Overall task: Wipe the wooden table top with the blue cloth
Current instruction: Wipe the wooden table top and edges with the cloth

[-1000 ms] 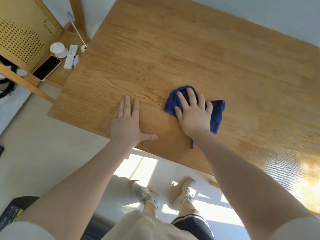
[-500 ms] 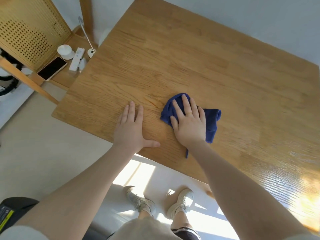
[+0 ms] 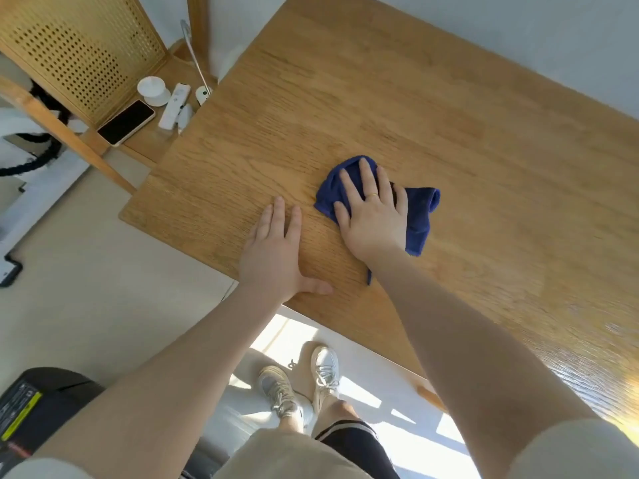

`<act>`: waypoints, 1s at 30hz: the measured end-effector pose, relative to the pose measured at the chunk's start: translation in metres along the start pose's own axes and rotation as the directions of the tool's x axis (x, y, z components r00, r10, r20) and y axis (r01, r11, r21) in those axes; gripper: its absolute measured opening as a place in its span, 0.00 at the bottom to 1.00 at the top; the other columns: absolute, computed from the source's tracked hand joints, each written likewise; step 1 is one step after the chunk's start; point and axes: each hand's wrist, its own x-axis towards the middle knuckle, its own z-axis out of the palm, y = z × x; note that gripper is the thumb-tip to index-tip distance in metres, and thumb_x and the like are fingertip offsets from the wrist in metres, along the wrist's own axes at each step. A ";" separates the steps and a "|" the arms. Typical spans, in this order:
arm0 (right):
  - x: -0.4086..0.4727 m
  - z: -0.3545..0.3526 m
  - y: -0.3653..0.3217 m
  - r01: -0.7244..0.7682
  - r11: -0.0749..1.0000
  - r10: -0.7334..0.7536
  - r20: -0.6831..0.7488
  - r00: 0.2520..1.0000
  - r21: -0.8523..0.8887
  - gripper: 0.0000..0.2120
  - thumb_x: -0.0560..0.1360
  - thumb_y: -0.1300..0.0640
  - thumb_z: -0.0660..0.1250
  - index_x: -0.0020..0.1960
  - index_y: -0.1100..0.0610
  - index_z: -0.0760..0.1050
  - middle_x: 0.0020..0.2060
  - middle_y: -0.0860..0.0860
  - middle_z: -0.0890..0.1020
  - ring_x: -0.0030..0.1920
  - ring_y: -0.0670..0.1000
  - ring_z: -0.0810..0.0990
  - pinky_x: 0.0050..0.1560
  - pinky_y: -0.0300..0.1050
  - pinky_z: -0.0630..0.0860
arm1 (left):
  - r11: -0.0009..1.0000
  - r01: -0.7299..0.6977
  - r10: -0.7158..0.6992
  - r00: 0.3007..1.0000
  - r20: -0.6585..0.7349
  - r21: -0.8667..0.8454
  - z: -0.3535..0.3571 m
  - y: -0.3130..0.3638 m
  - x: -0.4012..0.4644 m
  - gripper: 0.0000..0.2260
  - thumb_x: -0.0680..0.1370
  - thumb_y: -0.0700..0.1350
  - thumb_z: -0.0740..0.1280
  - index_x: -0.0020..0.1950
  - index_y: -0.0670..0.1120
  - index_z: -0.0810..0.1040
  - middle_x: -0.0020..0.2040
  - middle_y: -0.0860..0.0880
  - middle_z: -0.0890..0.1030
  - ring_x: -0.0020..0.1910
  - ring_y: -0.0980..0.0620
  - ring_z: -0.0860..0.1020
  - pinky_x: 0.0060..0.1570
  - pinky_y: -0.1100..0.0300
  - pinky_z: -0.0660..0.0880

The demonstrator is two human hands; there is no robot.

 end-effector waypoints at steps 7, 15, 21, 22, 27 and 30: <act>-0.077 0.011 0.006 0.326 0.944 -0.327 -0.003 0.945 -0.055 0.24 0.78 0.42 0.49 0.72 0.46 0.62 0.73 0.52 0.63 0.72 0.58 0.62 0.67 0.58 0.55 | 0.999 -0.001 0.001 1.000 -0.002 -0.040 -0.007 0.002 -0.004 0.58 0.60 0.71 0.68 0.77 0.48 0.39 0.77 0.46 0.37 0.76 0.48 0.40 0.73 0.52 0.47; 0.032 -0.009 0.000 0.163 0.987 -0.163 0.045 0.986 -0.009 0.24 0.80 0.42 0.46 0.75 0.44 0.53 0.77 0.49 0.51 0.76 0.55 0.48 0.71 0.57 0.48 | 0.995 0.002 0.002 0.999 0.047 -0.103 -0.008 0.000 -0.004 0.59 0.61 0.70 0.70 0.76 0.47 0.38 0.76 0.47 0.35 0.75 0.49 0.38 0.73 0.54 0.44; -0.046 0.005 0.001 0.448 0.893 -0.449 0.001 0.894 -0.049 0.25 0.76 0.42 0.50 0.71 0.49 0.64 0.73 0.54 0.64 0.71 0.60 0.62 0.67 0.58 0.54 | 0.963 -0.057 0.058 0.998 -0.005 -0.265 -0.043 -0.035 -0.001 0.30 0.71 0.54 0.71 0.69 0.45 0.68 0.70 0.50 0.64 0.67 0.50 0.68 0.59 0.62 0.66; -0.056 0.007 0.003 0.490 0.870 -0.490 0.015 0.872 -0.046 0.25 0.76 0.42 0.51 0.71 0.48 0.65 0.72 0.53 0.65 0.71 0.60 0.64 0.66 0.58 0.55 | 0.976 -0.040 0.038 0.999 -0.010 -0.215 -0.048 -0.041 0.001 0.29 0.72 0.54 0.70 0.69 0.46 0.68 0.70 0.49 0.64 0.65 0.50 0.69 0.59 0.60 0.67; -0.022 0.005 0.007 0.531 0.848 -0.531 0.004 0.848 0.002 0.26 0.74 0.38 0.53 0.69 0.45 0.66 0.72 0.51 0.66 0.70 0.59 0.65 0.65 0.57 0.57 | 0.986 0.165 -0.166 0.985 0.042 0.028 -0.057 -0.068 0.018 0.42 0.69 0.61 0.70 0.75 0.47 0.55 0.76 0.47 0.55 0.72 0.45 0.59 0.68 0.49 0.63; 0.017 0.000 -0.006 0.366 0.930 -0.366 0.003 0.931 0.020 0.27 0.75 0.38 0.50 0.71 0.46 0.64 0.73 0.52 0.63 0.72 0.59 0.61 0.66 0.59 0.56 | 0.963 0.267 -0.268 0.963 0.040 0.040 -0.055 -0.085 0.020 0.46 0.66 0.65 0.70 0.76 0.48 0.54 0.76 0.47 0.54 0.73 0.45 0.57 0.68 0.47 0.62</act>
